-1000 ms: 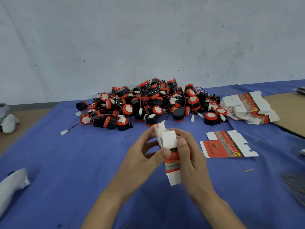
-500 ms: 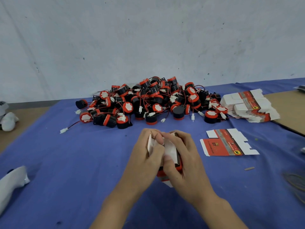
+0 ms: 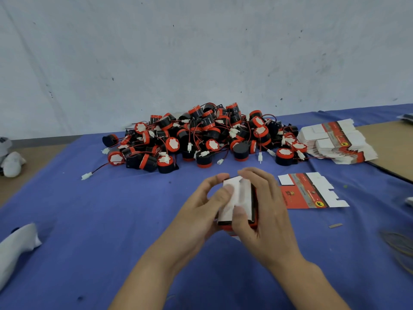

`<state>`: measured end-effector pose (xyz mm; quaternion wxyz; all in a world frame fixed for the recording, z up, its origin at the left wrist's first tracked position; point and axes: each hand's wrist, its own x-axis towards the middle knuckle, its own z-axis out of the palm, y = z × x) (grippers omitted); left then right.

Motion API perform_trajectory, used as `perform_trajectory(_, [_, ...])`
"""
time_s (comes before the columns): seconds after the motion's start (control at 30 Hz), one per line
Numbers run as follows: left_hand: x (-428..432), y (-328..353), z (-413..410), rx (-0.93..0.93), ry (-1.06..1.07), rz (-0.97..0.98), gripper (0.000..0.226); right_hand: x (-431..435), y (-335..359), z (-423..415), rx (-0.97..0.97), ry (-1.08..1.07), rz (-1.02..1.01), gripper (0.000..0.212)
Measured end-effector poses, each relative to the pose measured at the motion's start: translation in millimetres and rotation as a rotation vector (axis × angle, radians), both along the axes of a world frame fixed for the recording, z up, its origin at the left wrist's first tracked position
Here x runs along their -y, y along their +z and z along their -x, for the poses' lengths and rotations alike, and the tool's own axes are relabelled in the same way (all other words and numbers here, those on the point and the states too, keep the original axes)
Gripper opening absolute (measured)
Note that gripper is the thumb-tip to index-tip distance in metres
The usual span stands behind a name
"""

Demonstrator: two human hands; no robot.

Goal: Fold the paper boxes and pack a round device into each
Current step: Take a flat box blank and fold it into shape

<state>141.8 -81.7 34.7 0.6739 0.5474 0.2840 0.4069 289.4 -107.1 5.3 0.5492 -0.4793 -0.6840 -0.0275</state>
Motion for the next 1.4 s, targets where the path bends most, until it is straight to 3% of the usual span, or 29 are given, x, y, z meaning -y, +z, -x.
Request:
perform_trajectory(0.13, [-1, -3, 0, -0.088, 0.039, -0.071, 0.031, 0, 0, -1, 0.042, 0.019, 0.026, 0.064])
perform_trajectory(0.33, [-3, -1, -3, -0.170, 0.100, -0.112, 0.030, -2, -5, 1, 0.122, 0.003, -0.055, 0.063])
perform_trajectory(0.53, [-7, -1, 2, 0.037, 0.022, 0.018, 0.032, -3, -1, -3, 0.064, 0.026, -0.053, 0.063])
perform_trajectory(0.67, [-9, 4, 11, 0.021, -0.083, 0.062, 0.039, -5, -3, -6, 0.064, 0.053, -0.005, 0.061])
perform_trajectory(0.77, [-14, 11, 19, 0.039, 0.006, 0.018, 0.032, -6, -5, -9, 0.066, 0.093, 0.090, 0.060])
perform_trajectory(0.83, [-17, 12, 21, -0.127, 0.176, -0.135, 0.021, -6, -6, -8, -0.062, 0.157, 0.186, 0.054])
perform_trajectory(0.9, [-14, 9, 20, -0.481, 0.271, -0.407, 0.015, -8, -6, -7, -0.231, 0.205, 0.250, 0.056])
perform_trajectory(1.07, [-3, -17, 7, -1.153, 0.158, -0.880, 0.027, -14, -13, -5, -0.380, 0.299, 0.473, 0.058])
perform_trajectory(1.2, [0, -27, -2, -1.255, 0.154, -1.020, 0.052, -18, -19, -6, -0.420, 0.361, 0.624, 0.042])
perform_trajectory(1.3, [1, -26, -5, -1.272, 0.173, -1.046, 0.037, -22, -21, -11, -0.444, 0.318, 0.657, 0.029])
perform_trajectory(1.4, [3, -24, -6, -1.057, 0.211, -1.063, 0.019, -26, -18, -21, -0.441, 0.256, 0.662, 0.024])
